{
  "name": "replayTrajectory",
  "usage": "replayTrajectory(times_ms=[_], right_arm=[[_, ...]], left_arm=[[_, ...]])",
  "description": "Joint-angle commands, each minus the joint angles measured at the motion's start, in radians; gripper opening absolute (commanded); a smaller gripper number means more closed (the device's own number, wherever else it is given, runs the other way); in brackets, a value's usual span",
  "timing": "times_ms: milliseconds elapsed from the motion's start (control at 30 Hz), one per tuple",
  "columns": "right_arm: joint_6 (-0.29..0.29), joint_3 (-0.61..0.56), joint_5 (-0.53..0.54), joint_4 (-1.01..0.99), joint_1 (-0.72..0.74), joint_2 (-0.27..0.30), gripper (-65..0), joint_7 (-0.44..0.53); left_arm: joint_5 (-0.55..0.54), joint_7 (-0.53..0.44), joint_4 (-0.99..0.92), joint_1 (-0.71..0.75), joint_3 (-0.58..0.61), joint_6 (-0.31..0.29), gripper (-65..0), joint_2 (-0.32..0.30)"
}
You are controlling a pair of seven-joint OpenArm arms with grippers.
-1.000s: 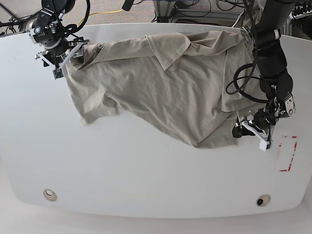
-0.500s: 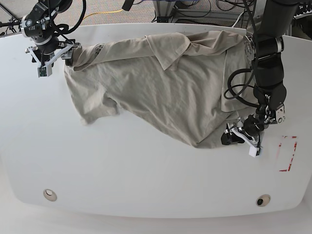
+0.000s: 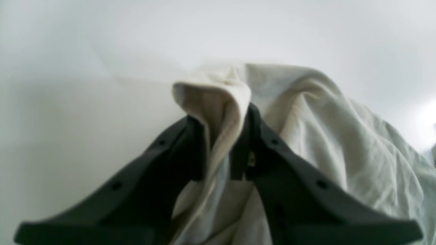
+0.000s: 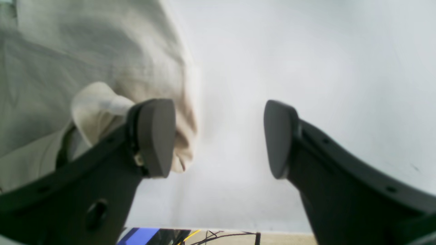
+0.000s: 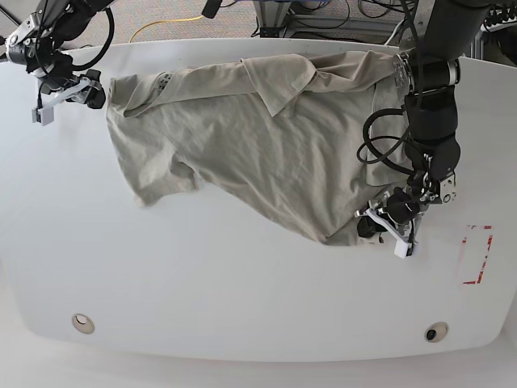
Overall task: Fold the T-shirt properly
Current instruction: 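Regrasp the shirt corners with both grippers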
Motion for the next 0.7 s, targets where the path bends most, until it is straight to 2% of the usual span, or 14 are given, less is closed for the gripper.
replayTrajectory(times_ms=[0,267,500,667], right_arm=[[0.002,0.002,0.02,-0.047,0.022,0.02,-26.5,0.012],[0.002,-0.024,0.014,-0.072,0.075,0.008,-26.5,0.014],[0.002,-0.11,0.011,-0.074,0.089,-0.044,-26.5,0.017],[0.002,-0.121,0.011,-0.074,0.106,-0.064,-26.5,0.041]], left_arm=[[-0.011,-0.01,0.017,-0.02,0.007,-0.007,-54.9,-0.006],[-0.009,-0.006,0.024,-0.017,0.008,-0.01,-54.9,-0.006],[-0.009,-0.006,0.026,-0.017,0.008,-0.01,-54.9,-0.006],[-0.009,-0.006,0.031,0.0,0.008,-0.01,-54.9,-0.006]])
